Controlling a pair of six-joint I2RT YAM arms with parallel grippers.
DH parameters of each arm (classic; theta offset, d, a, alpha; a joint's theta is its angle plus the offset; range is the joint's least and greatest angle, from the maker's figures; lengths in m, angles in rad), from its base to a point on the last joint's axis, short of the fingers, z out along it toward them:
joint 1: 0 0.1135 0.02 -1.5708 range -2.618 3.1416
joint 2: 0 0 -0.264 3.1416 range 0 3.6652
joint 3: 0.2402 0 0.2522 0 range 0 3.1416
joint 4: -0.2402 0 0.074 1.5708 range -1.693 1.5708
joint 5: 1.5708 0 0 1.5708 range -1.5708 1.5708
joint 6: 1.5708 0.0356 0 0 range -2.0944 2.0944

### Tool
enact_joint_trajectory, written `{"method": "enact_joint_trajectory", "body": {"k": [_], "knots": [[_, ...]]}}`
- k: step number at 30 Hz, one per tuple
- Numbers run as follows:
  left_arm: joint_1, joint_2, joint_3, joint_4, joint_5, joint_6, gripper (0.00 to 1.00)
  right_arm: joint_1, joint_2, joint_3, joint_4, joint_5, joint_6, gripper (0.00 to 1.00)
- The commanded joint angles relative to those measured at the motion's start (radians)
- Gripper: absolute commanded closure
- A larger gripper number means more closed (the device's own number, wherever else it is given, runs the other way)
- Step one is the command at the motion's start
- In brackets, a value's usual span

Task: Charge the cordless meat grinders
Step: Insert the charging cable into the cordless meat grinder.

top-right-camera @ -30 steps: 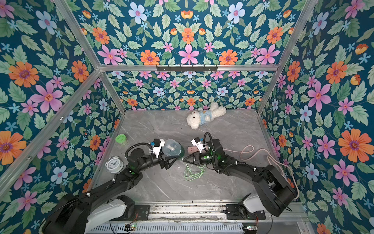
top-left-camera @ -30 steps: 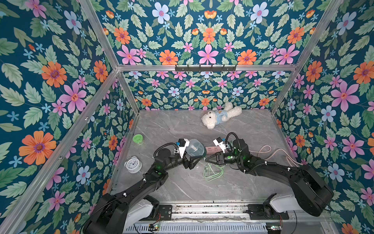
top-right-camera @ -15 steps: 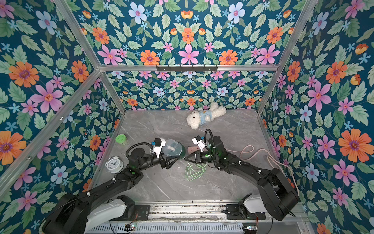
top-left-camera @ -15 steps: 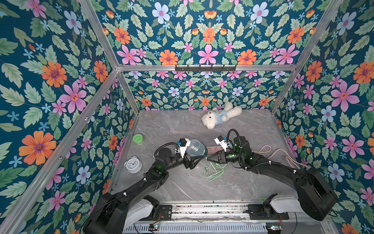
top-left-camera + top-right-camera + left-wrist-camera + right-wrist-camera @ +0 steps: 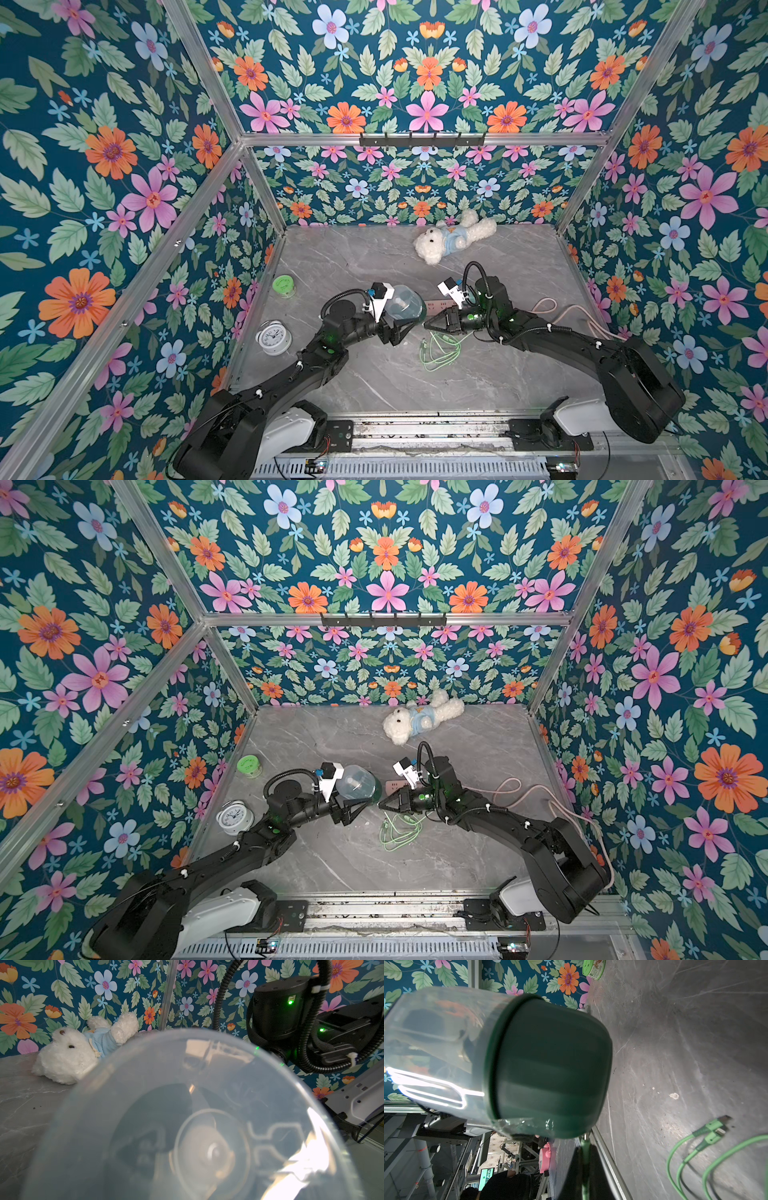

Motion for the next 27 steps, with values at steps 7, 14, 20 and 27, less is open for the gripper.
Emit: {"method": "enact_joint_trajectory", "body": {"k": [7,14,20,27], "knots": [[-0.021,-0.016,0.013,-0.027,0.231,-0.032,0.41,0.034,0.014,-0.029,0.238,0.18,-0.061,1.0],[-0.021,-0.028,0.002,-0.019,0.224,-0.033,0.43,0.023,0.004,-0.055,0.332,0.195,-0.011,1.0],[-0.021,-0.04,-0.005,-0.017,0.252,-0.01,0.44,-0.006,0.018,-0.052,0.33,0.148,0.043,1.0],[-0.027,-0.028,0.012,-0.093,0.234,0.038,0.46,-0.006,0.044,-0.036,0.353,0.143,0.072,1.0]]}}
